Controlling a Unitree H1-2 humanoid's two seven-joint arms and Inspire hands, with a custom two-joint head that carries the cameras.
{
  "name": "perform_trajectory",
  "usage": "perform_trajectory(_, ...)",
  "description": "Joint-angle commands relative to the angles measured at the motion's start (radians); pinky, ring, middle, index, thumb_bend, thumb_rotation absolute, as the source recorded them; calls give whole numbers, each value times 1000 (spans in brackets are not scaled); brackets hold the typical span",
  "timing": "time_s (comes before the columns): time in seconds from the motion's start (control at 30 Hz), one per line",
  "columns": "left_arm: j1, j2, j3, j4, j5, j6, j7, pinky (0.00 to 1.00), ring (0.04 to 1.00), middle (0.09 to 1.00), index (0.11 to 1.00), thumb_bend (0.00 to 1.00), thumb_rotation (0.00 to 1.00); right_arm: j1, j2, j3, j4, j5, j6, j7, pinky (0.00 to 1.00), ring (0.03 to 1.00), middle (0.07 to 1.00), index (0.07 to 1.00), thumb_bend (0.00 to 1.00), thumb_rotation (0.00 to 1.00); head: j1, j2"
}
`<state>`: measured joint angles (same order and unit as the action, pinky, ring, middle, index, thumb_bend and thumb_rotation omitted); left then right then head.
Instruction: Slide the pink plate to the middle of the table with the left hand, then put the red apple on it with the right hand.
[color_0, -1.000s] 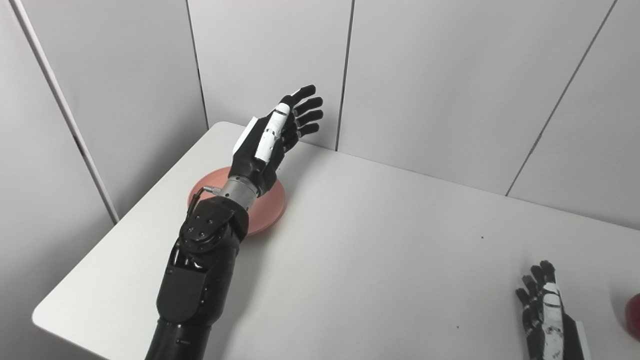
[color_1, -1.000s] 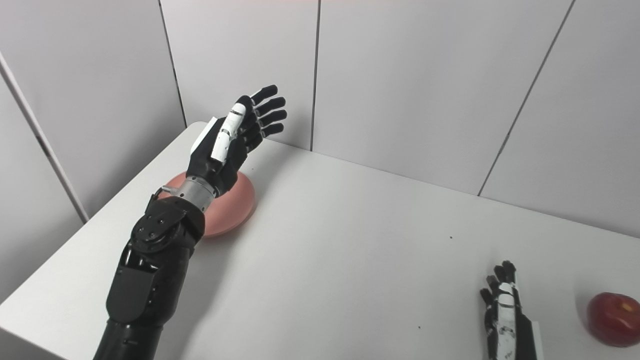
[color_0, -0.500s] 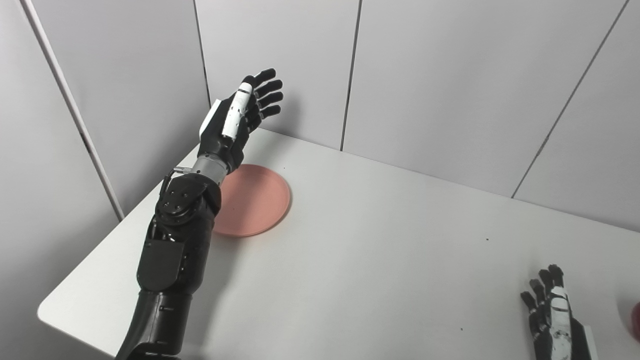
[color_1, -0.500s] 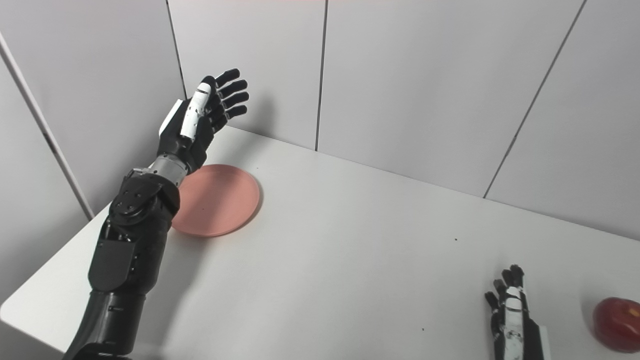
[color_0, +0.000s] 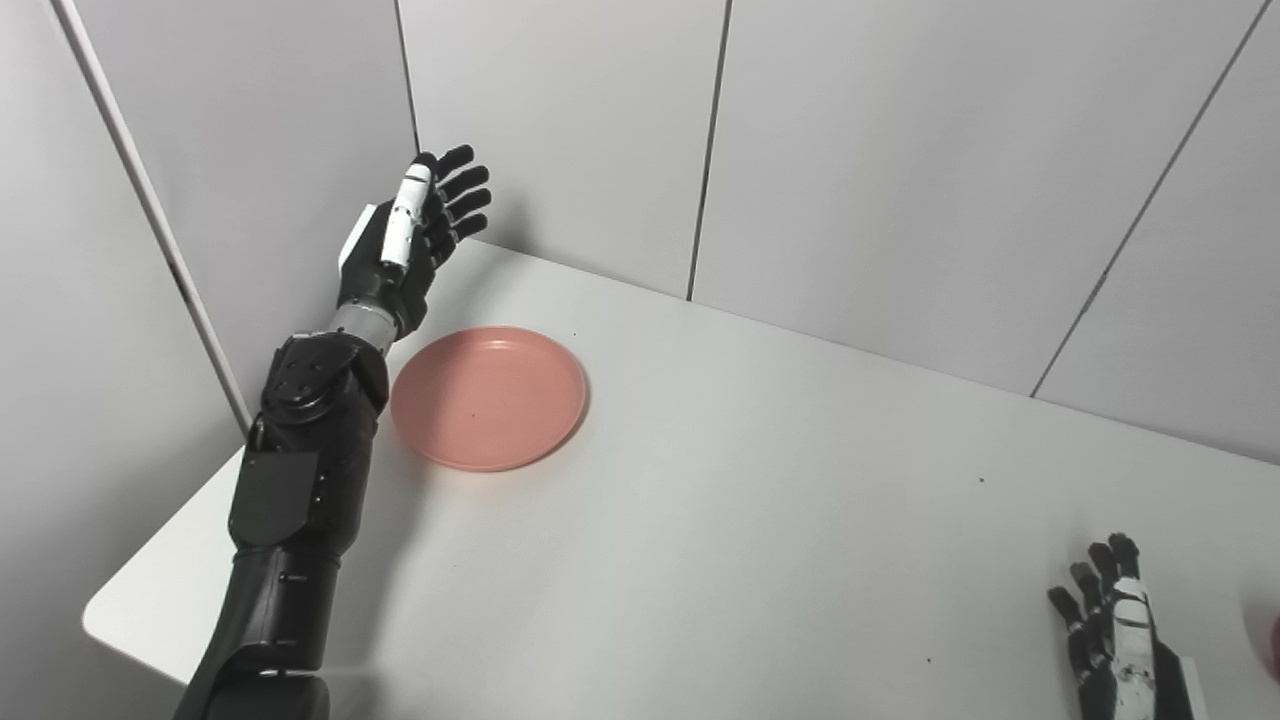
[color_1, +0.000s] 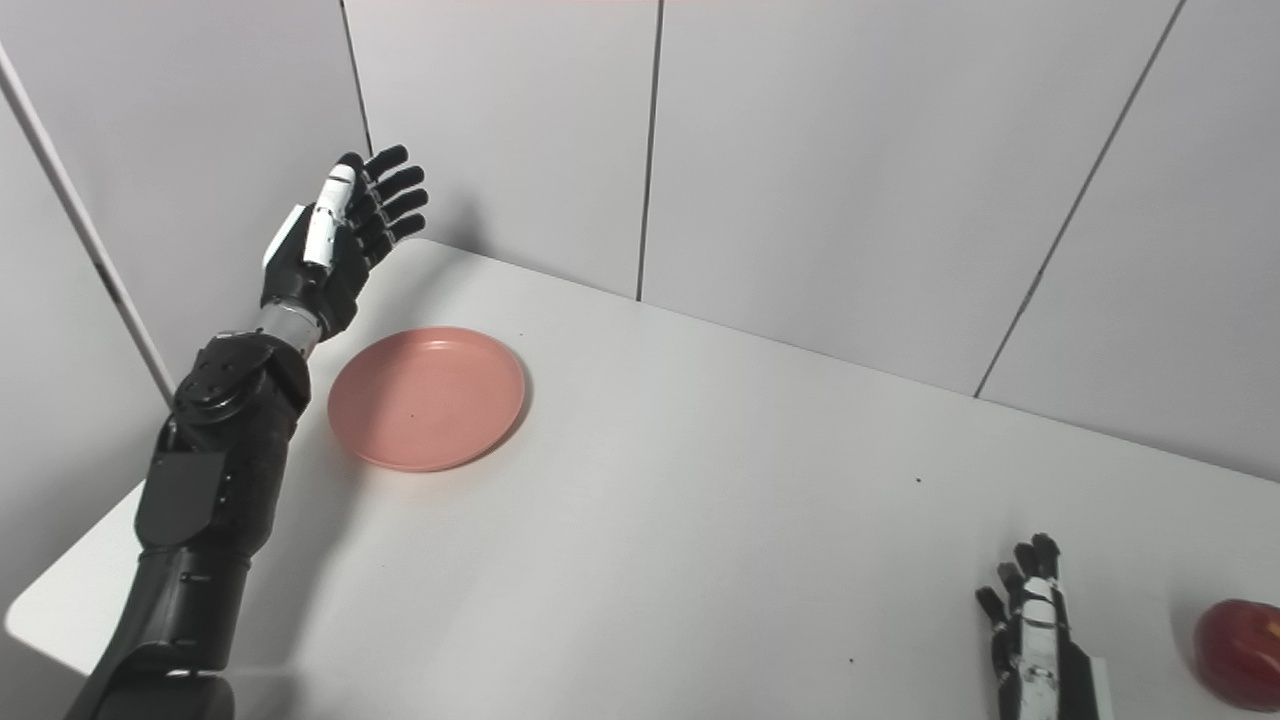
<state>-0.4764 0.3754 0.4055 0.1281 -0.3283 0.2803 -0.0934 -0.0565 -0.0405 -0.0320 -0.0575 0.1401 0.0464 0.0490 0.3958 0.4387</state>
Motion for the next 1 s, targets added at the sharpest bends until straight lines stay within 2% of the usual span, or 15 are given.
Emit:
perform_trajectory(0.0,-47,35,5,2,-11,-60,-9,880,873,867,848,342,1000,-10,-6,-7,-35,0,16,-1,1000,994,995,1000,75,1000,-1,2)
perform_trajectory(0.33,-45,57,24,135,-18,-113,-5,886,868,859,830,315,1000,-11,-8,-8,-27,-3,5,0,1000,995,994,1000,64,1000,3,2)
perform_trajectory(0.57,-41,72,26,207,-25,-143,-13,896,876,864,835,306,1000,-12,-9,-13,-35,10,22,3,1000,999,999,1000,66,1000,10,0)
perform_trajectory(0.7,-37,75,32,221,-32,-146,-11,891,874,862,836,308,1000,-9,-4,-15,-55,6,49,-8,1000,999,999,1000,65,1000,18,2)
perform_trajectory(0.83,-33,80,39,231,-37,-150,-12,889,873,860,838,307,1000,-12,-9,-15,-40,4,29,1,1000,1000,1000,1000,64,1000,20,3)
perform_trajectory(0.97,-28,85,44,234,-42,-146,-10,887,869,857,833,305,1000,-7,-3,-16,-54,-1,42,-9,1000,993,994,998,62,1000,21,3)
